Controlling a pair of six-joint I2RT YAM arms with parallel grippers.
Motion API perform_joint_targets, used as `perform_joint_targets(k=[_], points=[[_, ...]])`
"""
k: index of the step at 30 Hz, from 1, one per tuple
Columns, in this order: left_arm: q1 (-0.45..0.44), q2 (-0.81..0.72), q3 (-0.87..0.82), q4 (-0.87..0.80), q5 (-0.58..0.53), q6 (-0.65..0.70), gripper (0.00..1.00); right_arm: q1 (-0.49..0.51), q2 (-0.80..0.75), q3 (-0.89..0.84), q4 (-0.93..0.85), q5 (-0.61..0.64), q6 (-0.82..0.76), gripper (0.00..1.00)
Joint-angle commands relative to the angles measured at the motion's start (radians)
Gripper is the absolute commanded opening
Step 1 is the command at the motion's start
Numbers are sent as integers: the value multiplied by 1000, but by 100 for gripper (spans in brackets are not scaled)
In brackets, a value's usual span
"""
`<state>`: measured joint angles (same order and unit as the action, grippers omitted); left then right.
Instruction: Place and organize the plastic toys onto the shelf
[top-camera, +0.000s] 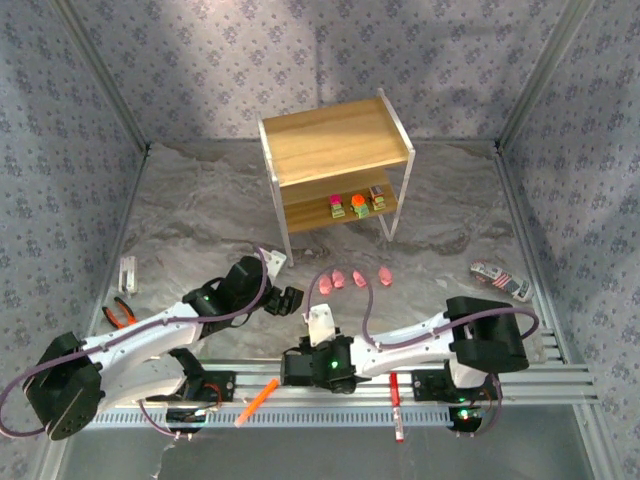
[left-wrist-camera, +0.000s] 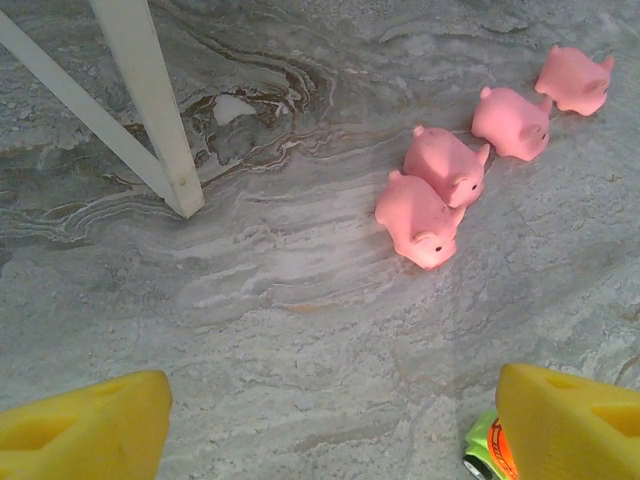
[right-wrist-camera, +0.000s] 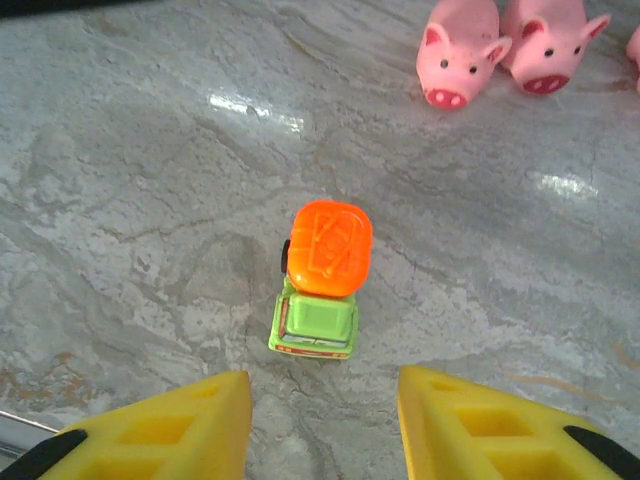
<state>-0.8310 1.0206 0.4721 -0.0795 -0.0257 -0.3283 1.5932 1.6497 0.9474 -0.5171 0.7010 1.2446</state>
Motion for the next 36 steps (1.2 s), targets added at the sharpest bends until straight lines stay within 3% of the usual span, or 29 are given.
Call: perform_joint_targets(k=[1, 36], points=[[7, -13, -10, -3, 12, -15, 84, 4, 14, 18, -21, 36, 90, 44], [7, 12, -12, 29, 58, -21, 84, -87, 131, 20, 106, -70, 63, 41]])
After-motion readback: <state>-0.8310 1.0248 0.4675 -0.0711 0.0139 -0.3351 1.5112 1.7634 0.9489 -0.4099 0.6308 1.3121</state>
